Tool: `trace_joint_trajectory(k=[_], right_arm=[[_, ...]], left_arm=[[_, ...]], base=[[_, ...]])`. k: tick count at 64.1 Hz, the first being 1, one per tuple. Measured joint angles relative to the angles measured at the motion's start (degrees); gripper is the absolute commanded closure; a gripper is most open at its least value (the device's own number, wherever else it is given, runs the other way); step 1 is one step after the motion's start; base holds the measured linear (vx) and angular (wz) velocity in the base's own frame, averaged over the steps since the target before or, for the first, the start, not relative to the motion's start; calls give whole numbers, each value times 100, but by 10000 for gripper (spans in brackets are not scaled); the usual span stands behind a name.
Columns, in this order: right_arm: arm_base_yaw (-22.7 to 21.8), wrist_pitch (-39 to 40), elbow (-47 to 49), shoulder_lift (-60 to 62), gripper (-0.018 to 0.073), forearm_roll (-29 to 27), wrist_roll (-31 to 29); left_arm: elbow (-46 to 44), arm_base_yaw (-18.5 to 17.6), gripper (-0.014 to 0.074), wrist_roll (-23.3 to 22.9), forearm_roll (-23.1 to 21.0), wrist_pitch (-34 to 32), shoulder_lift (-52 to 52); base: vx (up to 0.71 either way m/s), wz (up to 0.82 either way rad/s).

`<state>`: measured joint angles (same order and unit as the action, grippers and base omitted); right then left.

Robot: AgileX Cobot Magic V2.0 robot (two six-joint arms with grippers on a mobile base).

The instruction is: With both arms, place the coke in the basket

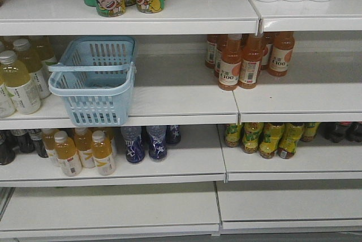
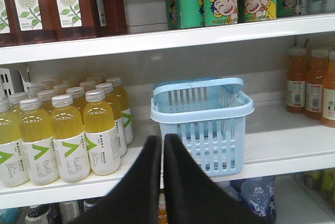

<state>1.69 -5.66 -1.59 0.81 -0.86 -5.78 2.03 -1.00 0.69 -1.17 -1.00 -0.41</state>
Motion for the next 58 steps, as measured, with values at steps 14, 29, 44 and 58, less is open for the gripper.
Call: trace_joint_trajectory(k=[14,29,44,58], right_arm=[[0,0,0,0,569,0,0],[0,0,0,0,569,0,0],[0,0,0,0,569,0,0],[0,0,0,0,569,0,0]], left_arm=[[0,0,603,0,0,0,0],[0,0,603,0,0,0,0],[0,0,603,0,0,0,0],[0,0,603,0,0,0,0]], base=[[0,0],[0,0],[0,0],[0,0]])
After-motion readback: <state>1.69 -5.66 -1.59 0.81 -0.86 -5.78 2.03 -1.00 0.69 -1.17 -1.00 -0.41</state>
